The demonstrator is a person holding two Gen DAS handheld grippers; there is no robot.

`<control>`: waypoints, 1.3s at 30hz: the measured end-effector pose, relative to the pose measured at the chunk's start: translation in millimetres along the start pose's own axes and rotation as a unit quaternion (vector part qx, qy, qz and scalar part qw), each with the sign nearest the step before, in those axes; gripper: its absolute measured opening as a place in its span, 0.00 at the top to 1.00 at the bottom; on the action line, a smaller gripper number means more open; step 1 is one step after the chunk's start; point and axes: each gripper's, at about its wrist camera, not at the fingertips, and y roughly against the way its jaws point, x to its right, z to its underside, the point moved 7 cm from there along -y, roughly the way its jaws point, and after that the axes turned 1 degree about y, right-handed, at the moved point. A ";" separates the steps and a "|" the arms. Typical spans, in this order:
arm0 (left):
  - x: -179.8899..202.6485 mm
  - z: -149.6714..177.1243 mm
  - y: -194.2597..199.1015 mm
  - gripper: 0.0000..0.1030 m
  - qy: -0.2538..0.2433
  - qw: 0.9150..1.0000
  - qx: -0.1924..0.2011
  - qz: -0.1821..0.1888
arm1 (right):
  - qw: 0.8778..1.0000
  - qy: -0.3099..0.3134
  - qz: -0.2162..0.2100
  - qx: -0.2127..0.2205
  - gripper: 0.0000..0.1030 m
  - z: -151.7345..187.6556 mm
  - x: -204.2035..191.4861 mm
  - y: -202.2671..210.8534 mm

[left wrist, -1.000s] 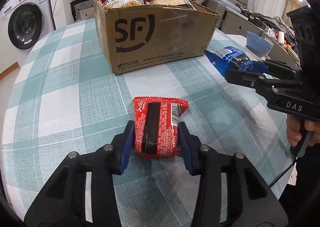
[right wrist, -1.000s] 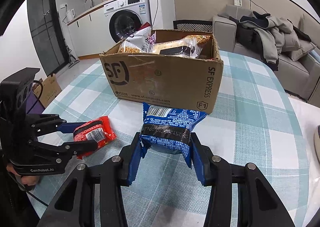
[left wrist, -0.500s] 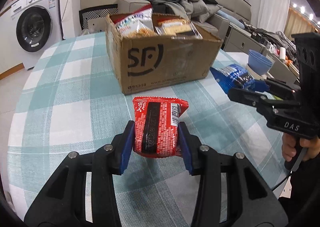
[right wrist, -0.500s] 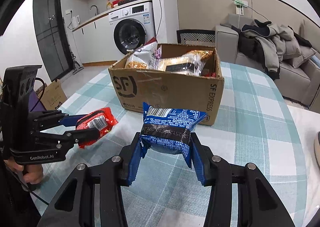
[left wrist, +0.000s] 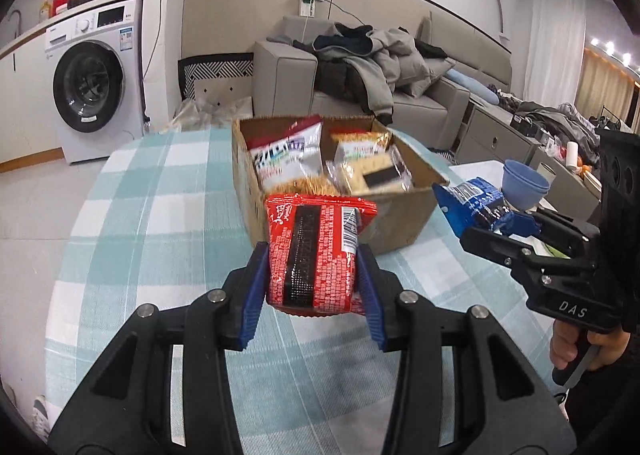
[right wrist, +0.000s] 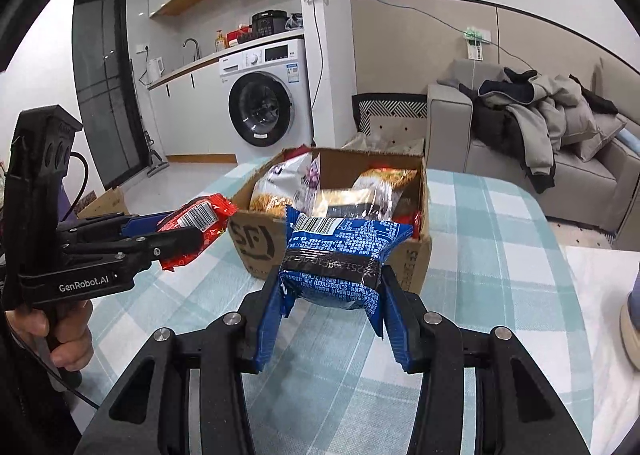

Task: Organize snacks
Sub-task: 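Lift the blue biscuit pack and red bar and carry both over the box, then lower both packs into the box and open both tools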

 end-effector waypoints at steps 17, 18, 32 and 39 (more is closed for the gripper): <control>0.9 -48.5 -30.3 0.62 0.001 1.000 0.010 -0.005 | 1.000 0.009 0.002 0.015 0.55 -42.0 -0.1 -20.8; 1.2 -50.9 -32.2 0.62 0.000 1.000 0.011 -0.007 | 1.000 0.010 0.002 0.015 0.55 -44.2 0.4 -23.1; -7.6 -76.4 -66.8 0.62 0.000 1.000 0.007 -0.013 | 1.000 -0.003 0.009 0.006 0.55 -64.3 15.7 -55.7; -13.1 -88.2 -82.9 0.62 0.000 1.000 0.010 -0.023 | 1.000 -0.003 0.008 -0.002 0.55 -70.2 22.9 -74.8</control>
